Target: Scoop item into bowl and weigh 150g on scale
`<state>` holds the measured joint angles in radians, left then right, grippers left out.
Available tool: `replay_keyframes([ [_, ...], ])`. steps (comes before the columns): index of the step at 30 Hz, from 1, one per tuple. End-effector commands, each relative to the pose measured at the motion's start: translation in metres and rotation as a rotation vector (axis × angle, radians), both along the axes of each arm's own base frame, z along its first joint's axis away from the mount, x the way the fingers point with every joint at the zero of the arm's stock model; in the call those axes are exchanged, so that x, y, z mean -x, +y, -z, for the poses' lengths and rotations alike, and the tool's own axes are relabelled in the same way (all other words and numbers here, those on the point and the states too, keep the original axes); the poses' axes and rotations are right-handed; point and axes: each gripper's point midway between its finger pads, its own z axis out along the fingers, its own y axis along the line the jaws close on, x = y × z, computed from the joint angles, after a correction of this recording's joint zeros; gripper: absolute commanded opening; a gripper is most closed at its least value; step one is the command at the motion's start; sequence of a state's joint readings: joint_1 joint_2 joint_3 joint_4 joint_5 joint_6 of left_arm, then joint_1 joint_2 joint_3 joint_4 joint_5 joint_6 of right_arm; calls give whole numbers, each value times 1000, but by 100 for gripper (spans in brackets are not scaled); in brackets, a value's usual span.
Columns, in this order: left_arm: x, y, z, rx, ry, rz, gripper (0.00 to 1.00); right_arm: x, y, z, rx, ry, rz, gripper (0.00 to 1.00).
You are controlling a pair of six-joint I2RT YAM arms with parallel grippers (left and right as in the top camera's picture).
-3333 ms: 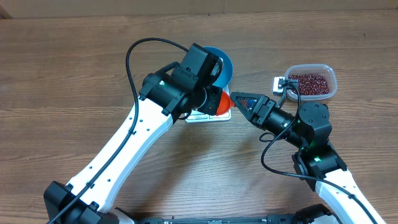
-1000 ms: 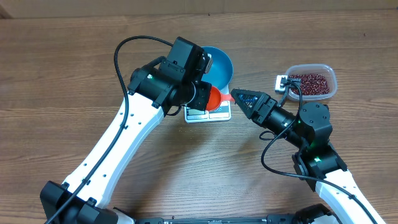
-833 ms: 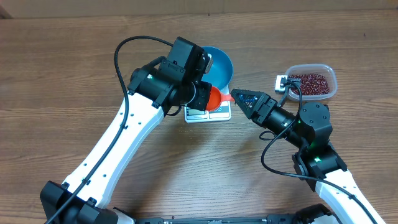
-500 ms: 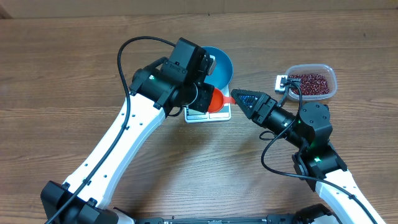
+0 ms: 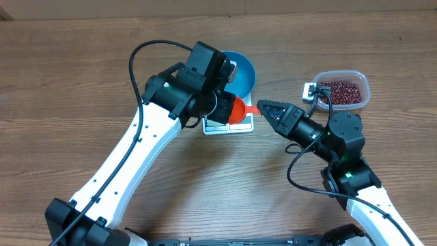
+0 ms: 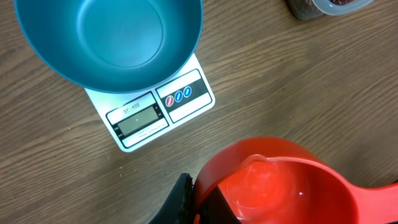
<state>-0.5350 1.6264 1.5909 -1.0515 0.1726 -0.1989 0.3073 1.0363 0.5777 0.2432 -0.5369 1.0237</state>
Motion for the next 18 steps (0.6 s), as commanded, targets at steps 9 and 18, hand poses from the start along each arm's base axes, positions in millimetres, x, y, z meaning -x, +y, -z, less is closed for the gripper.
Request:
replay_keyframes([
  [9,-5,-5,7,-13,4,21,100,3,3,-14,-9,-31,-21,4],
  [18,1,-1,6,-29,12,39,100,1,0,-7,21,-23,0,4],
])
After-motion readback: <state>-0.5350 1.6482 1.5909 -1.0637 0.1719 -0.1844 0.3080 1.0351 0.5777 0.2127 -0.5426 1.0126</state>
